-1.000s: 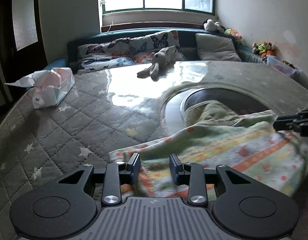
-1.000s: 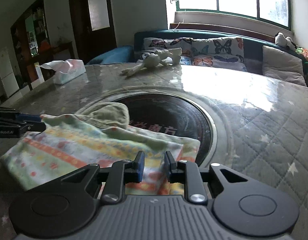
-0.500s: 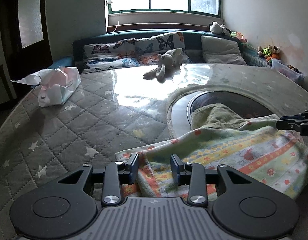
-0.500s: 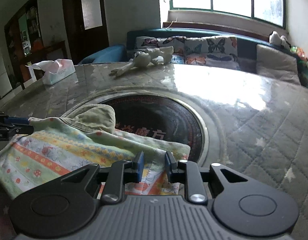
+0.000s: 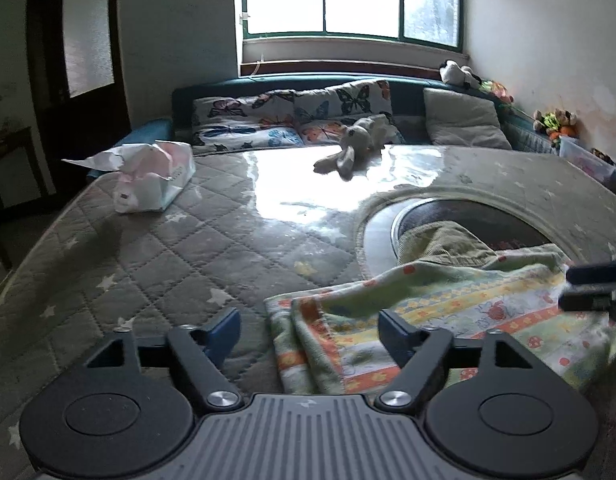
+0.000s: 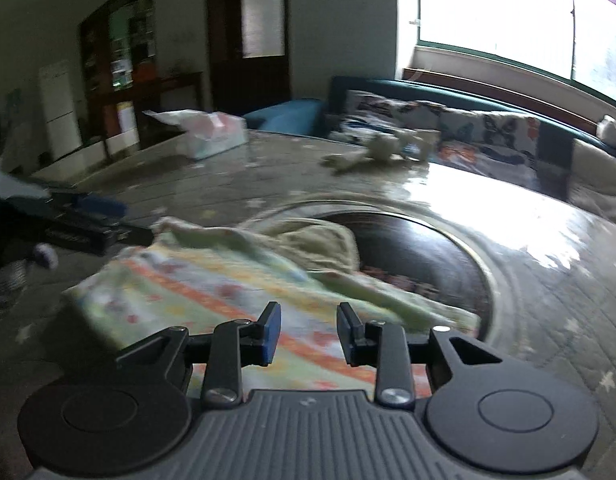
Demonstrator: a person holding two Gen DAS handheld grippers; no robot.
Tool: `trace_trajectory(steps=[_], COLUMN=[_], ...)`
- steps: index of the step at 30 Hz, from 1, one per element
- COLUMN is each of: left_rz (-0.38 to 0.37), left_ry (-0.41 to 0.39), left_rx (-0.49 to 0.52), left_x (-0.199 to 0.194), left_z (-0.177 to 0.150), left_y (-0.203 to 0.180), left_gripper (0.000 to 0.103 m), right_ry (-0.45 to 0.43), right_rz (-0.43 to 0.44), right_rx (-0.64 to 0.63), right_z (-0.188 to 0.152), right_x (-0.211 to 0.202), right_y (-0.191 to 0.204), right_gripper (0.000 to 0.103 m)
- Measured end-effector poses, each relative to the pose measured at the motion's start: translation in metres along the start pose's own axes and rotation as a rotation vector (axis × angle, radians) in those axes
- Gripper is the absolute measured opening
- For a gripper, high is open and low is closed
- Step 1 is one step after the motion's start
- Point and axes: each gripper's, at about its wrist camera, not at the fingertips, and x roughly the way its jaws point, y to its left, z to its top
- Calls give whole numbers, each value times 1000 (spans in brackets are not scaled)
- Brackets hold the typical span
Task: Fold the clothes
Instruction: 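Grasp the garment edge with the left gripper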
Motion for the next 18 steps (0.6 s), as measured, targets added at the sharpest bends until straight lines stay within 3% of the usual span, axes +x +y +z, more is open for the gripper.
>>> trace_trajectory(steps=[3, 11, 18], left_rz=[21, 35, 57], left_ry=[-33, -58, 6], left_rx=[-23, -92, -179], left_x=[-9, -24, -23], left_z=[0, 6, 0], left_y=[6, 29, 43], left_gripper=[103, 103, 103], right_ry=[6, 7, 13], right_rz=[50, 149, 230], right_rx=[-59, -218, -360], right_z=[2, 9, 14], right_x=[0, 5, 16], right_y=[23, 78, 124], right_gripper=[33, 34, 34])
